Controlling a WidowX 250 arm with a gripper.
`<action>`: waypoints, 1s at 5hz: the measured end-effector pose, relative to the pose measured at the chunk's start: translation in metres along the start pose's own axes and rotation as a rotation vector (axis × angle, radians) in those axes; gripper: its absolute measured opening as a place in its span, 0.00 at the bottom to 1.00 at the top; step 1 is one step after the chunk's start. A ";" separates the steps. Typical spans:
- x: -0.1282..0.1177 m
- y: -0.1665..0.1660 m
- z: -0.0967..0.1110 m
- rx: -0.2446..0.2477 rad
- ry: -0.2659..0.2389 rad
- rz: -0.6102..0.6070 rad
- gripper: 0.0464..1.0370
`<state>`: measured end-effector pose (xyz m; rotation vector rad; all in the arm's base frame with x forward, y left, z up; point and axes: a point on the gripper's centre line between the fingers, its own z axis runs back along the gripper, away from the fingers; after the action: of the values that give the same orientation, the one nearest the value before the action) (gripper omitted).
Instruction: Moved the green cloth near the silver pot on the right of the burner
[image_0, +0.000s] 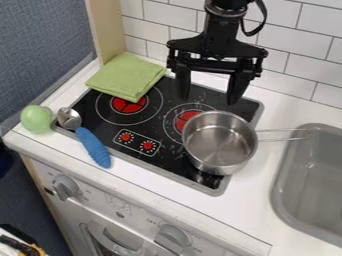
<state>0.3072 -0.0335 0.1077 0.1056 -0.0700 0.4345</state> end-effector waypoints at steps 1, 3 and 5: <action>-0.002 0.000 -0.008 0.014 0.023 -0.009 0.96; 0.029 0.033 -0.004 0.006 0.024 -0.032 0.96; 0.092 0.093 -0.032 0.073 0.010 -0.035 0.96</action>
<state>0.3525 0.0922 0.0921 0.1766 -0.0424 0.4029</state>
